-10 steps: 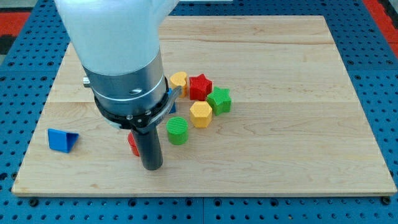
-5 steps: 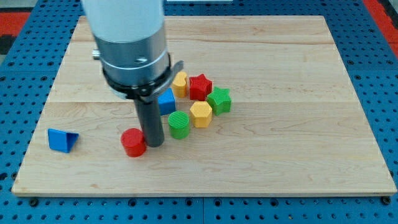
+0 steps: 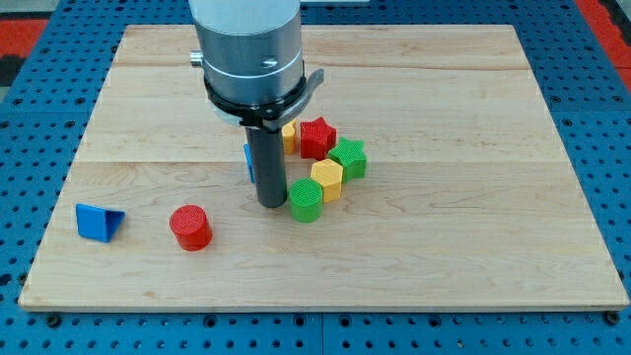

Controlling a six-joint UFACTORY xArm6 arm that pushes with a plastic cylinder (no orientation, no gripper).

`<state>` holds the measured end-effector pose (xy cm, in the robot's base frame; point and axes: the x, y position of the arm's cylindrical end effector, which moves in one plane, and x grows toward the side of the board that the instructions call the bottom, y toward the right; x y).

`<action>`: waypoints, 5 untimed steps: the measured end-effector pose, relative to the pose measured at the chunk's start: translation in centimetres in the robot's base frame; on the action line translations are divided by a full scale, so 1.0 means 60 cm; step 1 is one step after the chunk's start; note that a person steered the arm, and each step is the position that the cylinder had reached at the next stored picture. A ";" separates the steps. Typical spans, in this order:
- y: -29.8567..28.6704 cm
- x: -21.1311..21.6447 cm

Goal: Move the red circle to the left of the green circle

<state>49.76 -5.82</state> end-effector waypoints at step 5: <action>-0.180 0.102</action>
<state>55.86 -16.63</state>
